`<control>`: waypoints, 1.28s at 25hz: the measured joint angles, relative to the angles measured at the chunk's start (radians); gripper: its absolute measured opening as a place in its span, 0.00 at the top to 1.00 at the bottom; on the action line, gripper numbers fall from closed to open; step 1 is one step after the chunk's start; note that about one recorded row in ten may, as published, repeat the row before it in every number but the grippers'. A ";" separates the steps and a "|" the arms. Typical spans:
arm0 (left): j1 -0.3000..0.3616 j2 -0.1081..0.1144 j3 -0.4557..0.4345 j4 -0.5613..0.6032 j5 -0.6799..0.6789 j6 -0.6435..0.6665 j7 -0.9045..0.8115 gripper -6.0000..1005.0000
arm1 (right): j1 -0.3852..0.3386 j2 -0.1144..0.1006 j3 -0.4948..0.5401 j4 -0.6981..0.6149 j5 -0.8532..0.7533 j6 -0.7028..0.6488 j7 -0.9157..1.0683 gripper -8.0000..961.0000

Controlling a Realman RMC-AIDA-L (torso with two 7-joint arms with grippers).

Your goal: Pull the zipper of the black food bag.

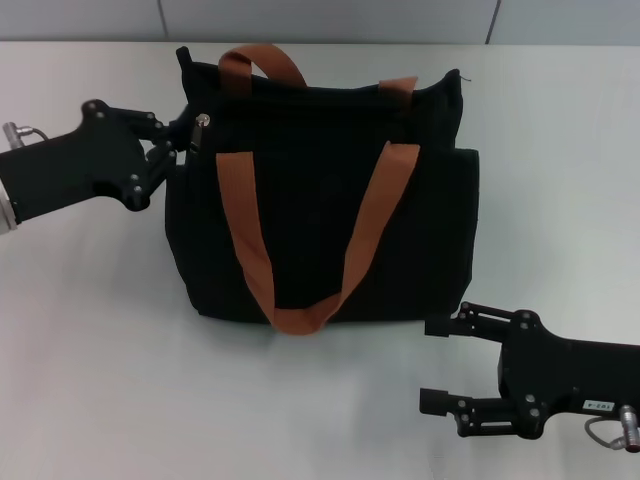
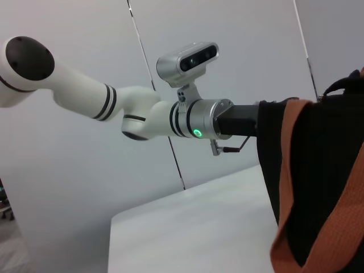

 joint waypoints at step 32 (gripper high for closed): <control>0.010 -0.039 -0.005 0.015 -0.070 0.069 0.034 0.96 | 0.346 -0.015 -0.149 -0.117 0.355 0.071 0.974 0.14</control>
